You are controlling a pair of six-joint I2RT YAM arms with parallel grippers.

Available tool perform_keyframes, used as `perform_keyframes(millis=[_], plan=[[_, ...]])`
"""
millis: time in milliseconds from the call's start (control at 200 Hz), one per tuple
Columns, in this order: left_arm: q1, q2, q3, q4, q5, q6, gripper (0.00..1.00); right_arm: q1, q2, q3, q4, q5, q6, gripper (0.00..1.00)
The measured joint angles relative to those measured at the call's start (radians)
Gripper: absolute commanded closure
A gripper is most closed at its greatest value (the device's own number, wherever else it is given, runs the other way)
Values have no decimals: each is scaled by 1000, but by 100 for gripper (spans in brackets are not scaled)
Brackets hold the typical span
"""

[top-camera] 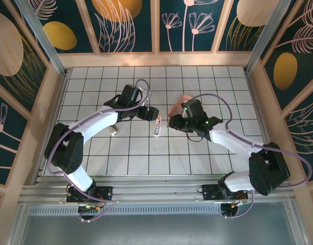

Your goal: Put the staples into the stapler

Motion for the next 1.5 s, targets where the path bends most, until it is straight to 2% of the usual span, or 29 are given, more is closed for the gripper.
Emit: perform_keyframes(millis=[175,290,420,656,836,986,1156,1291,1396,1502], plan=[[-7,45,40,-44,-25,-37,14,-19,-4,-3,-31,1,16,63],[-7,85,68,-67,-34,-60,13,-18,63,47,-87,4,-12,61],[4,100,70,-82,-52,-106,13,-10,171,110,-121,3,-110,61],[90,79,-5,-60,-54,-196,11,-28,385,233,-188,-14,-313,59],[110,38,-71,-45,-53,-240,11,-98,470,315,-211,-24,-423,53],[124,16,-78,-37,-51,-252,12,-175,542,372,-237,-11,-508,52],[144,15,-78,-33,-52,-252,11,-187,534,411,-253,-21,-640,52],[160,6,-82,-25,-51,-247,11,-177,452,386,-249,-66,-754,52],[173,-31,-120,-1,-50,-228,11,-176,367,357,-246,-129,-910,52],[180,-97,-184,38,-44,-190,12,-171,317,321,-245,-192,-1130,52]])
